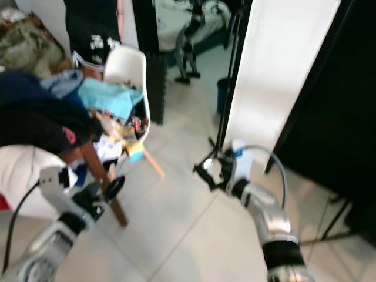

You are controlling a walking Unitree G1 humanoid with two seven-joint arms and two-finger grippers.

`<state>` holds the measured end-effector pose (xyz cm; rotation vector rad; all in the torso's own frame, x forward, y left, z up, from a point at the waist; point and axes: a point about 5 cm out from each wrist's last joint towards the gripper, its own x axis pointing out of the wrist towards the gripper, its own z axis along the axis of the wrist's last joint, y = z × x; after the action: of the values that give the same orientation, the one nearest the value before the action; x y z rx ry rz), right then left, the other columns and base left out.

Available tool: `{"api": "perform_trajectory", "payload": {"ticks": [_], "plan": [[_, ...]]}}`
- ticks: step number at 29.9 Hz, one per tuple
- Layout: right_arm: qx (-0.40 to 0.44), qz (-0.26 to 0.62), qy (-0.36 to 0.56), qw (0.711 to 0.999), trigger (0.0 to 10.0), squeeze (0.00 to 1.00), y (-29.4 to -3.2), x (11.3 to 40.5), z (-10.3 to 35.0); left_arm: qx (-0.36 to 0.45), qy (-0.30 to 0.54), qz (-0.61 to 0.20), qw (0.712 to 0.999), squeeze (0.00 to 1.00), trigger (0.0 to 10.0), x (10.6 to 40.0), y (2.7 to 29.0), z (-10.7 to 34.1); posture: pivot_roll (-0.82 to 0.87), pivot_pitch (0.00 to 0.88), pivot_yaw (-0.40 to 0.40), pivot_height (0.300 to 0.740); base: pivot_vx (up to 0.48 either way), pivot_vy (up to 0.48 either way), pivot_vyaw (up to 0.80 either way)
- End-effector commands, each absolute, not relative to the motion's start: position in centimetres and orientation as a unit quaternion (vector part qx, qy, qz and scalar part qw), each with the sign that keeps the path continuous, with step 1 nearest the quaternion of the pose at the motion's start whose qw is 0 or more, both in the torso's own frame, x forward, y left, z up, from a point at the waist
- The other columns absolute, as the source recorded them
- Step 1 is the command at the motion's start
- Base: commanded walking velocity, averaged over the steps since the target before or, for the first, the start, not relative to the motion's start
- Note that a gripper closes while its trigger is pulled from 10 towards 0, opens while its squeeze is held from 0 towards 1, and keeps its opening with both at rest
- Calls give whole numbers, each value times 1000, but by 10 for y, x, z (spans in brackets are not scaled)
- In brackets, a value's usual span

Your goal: Hang hanger

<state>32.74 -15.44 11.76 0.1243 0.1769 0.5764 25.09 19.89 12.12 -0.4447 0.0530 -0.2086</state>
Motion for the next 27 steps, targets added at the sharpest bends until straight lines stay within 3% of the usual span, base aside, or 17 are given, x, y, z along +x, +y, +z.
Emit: {"api": "perform_trajectory", "payload": {"ticks": [1,14,21,27], "plan": [[64,287,86,952,10000,0,-153,327,120,-227,29,-102,968,0,10000,249,200,121,-23,96,-16,740,0,0,0],[61,288,91,951,10000,0,-152,326,120,-234,29,-99,967,0,10000,248,202,122,-24,102,-20,740,0,0,0],[63,284,93,952,10000,0,-153,326,120,-237,33,-100,966,0,10000,247,202,122,-20,106,-19,740,0,0,-800],[103,222,88,966,10000,0,-165,331,121,-238,34,-105,965,0,10000,247,201,122,-10,110,-21,740,0,0,-800]]}}
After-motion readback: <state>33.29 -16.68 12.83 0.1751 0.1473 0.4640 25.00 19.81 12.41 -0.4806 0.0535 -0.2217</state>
